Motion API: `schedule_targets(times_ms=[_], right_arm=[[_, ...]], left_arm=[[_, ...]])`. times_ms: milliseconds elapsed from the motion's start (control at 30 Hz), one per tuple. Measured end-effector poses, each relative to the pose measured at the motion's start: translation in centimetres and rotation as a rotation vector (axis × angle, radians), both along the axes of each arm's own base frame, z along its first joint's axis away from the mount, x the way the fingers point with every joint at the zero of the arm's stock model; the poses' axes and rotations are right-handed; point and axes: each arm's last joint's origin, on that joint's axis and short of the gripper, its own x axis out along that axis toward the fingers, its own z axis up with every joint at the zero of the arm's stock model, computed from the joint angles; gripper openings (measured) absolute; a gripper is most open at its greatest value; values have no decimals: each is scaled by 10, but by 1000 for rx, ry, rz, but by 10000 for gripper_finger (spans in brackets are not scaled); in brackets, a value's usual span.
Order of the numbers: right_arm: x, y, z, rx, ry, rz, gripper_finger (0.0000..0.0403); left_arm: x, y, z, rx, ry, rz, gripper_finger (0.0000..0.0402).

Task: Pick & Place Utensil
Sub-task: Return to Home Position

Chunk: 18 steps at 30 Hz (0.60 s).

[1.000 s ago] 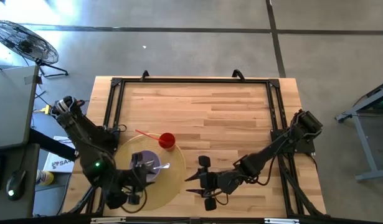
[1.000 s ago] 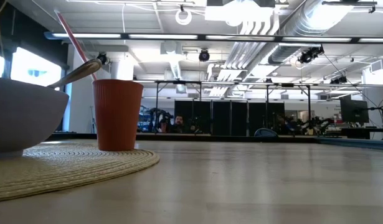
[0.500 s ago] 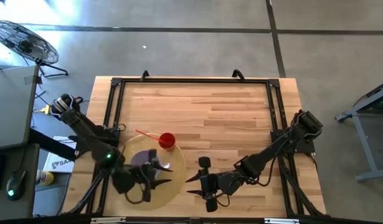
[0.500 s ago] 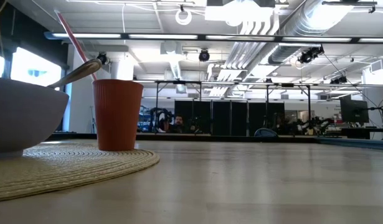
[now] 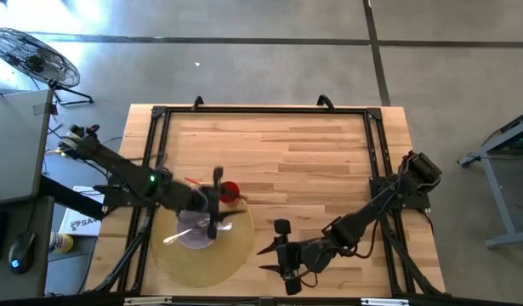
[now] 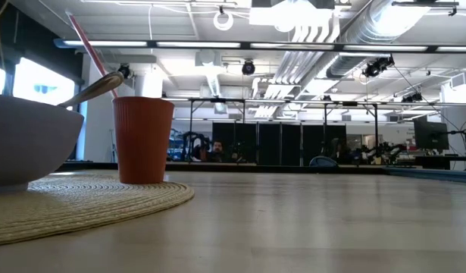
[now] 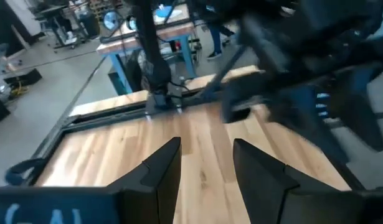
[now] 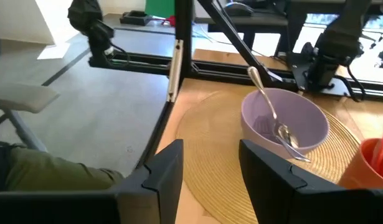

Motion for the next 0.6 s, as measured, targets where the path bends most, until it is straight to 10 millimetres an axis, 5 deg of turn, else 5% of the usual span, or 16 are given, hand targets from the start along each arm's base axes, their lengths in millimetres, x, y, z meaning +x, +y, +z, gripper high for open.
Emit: schedule_targets(times_ms=[300,600], right_arm=[[-2,4,2,15,-19,10,150],[-2,4,2,15,-21,8,149]], left_arm=[[-28,68,3,-88,-77,80,143],[-84,111,-6,-180,-317,136,143]])
